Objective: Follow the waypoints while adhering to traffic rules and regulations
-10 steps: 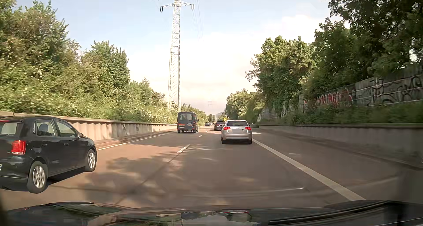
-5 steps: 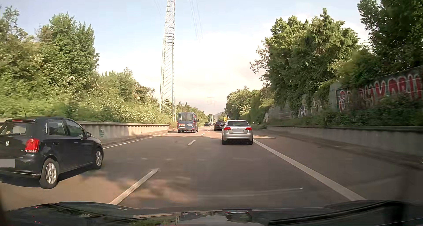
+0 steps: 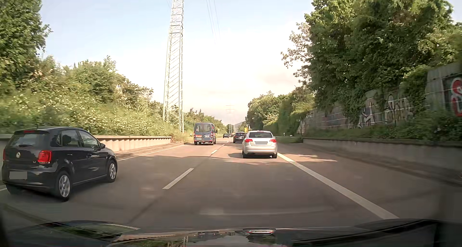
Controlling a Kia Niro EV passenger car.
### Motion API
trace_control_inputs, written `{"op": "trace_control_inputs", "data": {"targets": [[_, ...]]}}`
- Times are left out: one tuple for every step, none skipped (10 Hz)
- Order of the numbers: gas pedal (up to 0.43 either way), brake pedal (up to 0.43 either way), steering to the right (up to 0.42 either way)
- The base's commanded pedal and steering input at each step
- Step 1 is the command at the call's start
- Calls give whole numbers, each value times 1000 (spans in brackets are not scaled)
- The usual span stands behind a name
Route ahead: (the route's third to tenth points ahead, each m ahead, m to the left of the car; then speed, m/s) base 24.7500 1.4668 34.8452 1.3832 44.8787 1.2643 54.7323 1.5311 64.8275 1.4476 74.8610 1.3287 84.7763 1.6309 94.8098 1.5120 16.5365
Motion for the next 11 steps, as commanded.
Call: {"op": "trace_control_inputs", "data": {"targets": [[110, 0, 0], [79, 0, 0], [67, 0, 0], [47, 0, 0], [28, 0, 0], [0, 0, 0], [0, 0, 0], [0, 0, 0], [0, 0, 0], [0, 0, 0], [0, 0, 0]]}}
